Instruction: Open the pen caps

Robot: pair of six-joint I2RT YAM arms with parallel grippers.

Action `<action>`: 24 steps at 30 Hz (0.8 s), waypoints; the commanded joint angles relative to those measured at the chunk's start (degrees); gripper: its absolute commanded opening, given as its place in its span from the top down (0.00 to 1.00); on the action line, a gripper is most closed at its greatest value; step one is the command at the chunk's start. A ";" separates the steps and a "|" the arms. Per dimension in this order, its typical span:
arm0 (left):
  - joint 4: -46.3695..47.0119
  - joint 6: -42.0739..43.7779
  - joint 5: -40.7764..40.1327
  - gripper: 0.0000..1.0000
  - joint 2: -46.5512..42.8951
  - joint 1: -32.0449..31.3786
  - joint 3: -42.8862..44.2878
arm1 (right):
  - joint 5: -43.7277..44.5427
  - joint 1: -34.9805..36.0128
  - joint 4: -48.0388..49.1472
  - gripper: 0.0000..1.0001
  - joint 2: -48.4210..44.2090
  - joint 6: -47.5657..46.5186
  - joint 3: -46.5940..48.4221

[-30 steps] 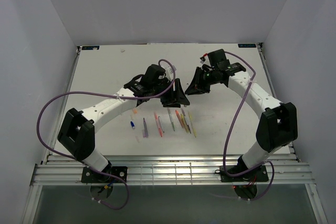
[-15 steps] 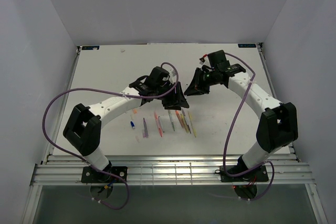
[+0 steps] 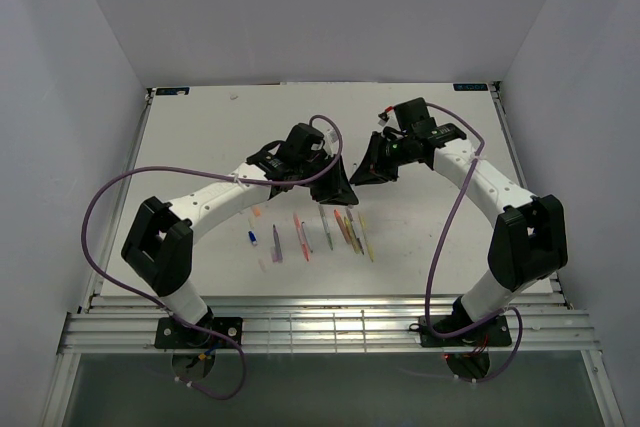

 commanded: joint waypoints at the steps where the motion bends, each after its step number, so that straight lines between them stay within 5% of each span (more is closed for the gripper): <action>1: -0.82 1.27 1.18 0.68 -0.54 -0.16 1.56 | -0.99 0.47 2.09 0.92 -2.16 1.19 -0.09; 6: -1.17 1.88 1.70 0.72 -0.72 -0.16 1.56 | -0.90 1.17 2.79 0.92 -1.98 2.07 -0.18; 11: -1.87 2.23 2.58 0.87 -0.54 -0.16 2.00 | -1.42 1.52 3.67 0.91 -1.98 2.16 -0.97; 16: -2.23 3.02 3.20 1.00 -0.98 -0.07 1.91 | -5.11 1.87 3.32 0.75 -0.14 -0.38 -1.41; 24: -2.14 3.20 3.90 1.00 -1.07 0.01 1.39 | -5.64 3.28 3.93 0.69 0.39 -1.18 -3.00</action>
